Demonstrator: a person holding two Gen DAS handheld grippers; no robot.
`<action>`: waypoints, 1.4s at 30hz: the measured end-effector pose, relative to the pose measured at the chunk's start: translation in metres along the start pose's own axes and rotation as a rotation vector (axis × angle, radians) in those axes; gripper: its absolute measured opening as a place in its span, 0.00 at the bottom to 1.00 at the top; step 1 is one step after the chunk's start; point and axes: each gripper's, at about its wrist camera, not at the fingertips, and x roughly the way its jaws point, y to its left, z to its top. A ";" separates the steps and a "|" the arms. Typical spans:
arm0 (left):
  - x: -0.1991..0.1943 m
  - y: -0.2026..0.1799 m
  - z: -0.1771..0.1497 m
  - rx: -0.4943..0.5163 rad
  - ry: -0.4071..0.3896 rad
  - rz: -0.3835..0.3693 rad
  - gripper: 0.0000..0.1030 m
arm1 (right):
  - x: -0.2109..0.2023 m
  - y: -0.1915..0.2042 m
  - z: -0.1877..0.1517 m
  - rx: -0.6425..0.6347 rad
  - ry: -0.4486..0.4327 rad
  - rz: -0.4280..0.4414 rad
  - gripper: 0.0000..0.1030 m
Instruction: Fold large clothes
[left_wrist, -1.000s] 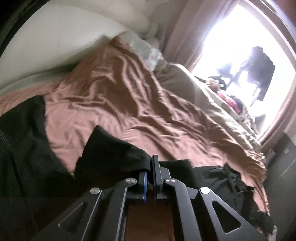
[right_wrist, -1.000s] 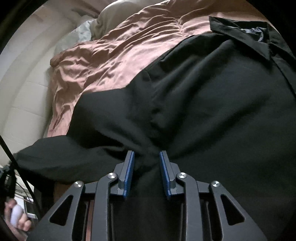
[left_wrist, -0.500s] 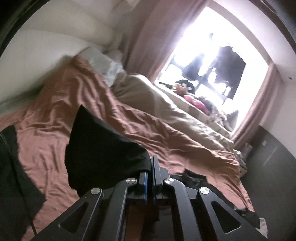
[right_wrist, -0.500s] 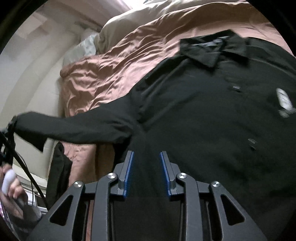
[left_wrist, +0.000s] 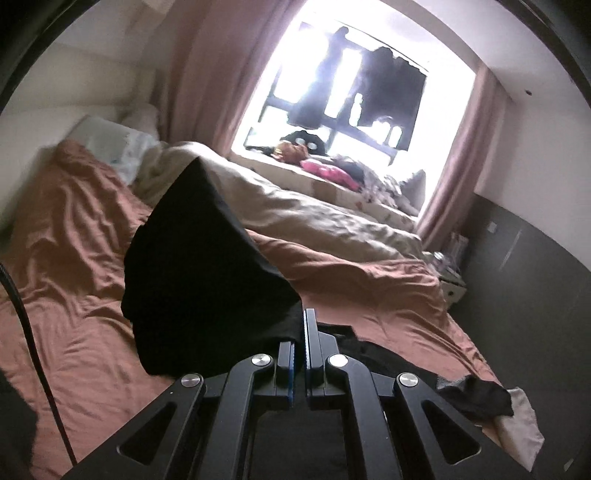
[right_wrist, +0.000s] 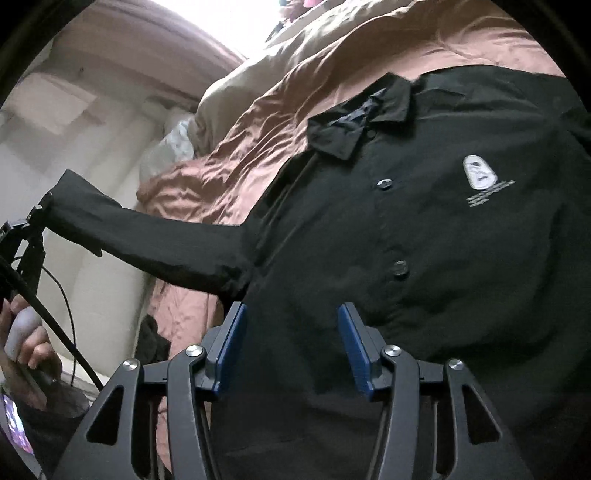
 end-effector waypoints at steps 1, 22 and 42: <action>0.009 -0.010 -0.003 0.014 0.011 -0.004 0.03 | -0.003 -0.005 0.000 0.006 -0.009 0.004 0.48; 0.155 -0.112 -0.127 0.111 0.531 -0.145 0.61 | -0.038 -0.083 0.006 0.358 -0.066 0.013 0.76; 0.062 0.064 -0.180 -0.404 0.240 0.235 0.61 | -0.047 -0.005 0.000 -0.117 -0.122 -0.334 0.76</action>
